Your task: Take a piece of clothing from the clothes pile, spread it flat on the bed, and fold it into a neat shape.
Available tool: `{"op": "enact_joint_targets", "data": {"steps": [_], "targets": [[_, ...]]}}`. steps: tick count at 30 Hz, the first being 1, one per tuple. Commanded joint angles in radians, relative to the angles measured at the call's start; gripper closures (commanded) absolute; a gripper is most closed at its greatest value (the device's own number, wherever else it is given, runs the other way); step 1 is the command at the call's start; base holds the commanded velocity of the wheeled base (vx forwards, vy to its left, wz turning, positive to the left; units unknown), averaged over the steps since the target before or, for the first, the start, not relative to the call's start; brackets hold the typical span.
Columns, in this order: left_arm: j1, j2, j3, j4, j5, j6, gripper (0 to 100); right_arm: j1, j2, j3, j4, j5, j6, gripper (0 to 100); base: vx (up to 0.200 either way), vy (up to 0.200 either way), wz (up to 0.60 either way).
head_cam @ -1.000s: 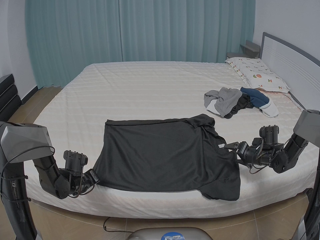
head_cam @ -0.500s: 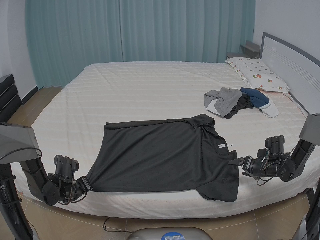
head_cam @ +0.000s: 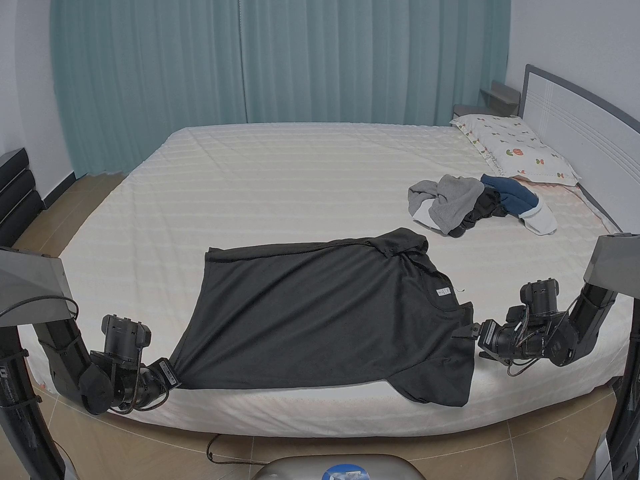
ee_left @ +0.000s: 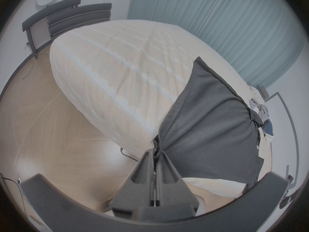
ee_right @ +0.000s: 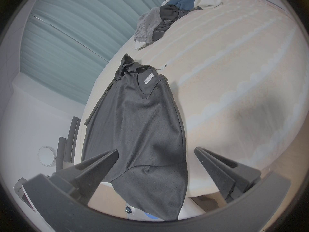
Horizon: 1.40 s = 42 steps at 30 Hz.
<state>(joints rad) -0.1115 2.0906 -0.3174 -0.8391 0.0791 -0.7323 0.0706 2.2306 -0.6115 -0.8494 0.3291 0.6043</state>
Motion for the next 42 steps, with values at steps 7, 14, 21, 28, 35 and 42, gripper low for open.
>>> {"op": "enact_joint_targets", "data": {"steps": [7, 14, 21, 28, 35, 42], "targets": [[0.023, 0.017, -0.012, -0.001, -0.018, -0.006, 100, 0.001, 0.073, -0.065, 0.001, -0.001, 0.0, 0, 0.0, 0.0, 0.0], [0.026, 0.026, -0.023, -0.003, -0.018, -0.007, 100, 0.0, 0.104, -0.086, -0.004, -0.004, -0.015, 100, 0.0, 0.0, 0.0], [0.032, 0.034, -0.037, -0.003, -0.016, -0.01, 100, -0.006, 0.121, -0.142, -0.08, 0.005, 0.022, 100, 0.0, 0.0, 0.0], [0.032, 0.034, -0.046, -0.003, -0.016, -0.039, 100, 0.021, 0.192, -0.295, -0.1, -0.007, 0.074, 100, 0.0, 0.0, 0.0], [0.032, 0.06, -0.057, -0.009, -0.021, -0.061, 100, 0.006, 0.236, -0.327, -0.178, -0.005, 0.077, 100, 0.0, 0.0, 0.0], [0.032, 0.097, -0.051, -0.06, -0.021, -0.061, 100, 0.008, 0.277, -0.317, -0.241, -0.012, 0.066, 100, 0.0, 0.0, 0.0]]}}
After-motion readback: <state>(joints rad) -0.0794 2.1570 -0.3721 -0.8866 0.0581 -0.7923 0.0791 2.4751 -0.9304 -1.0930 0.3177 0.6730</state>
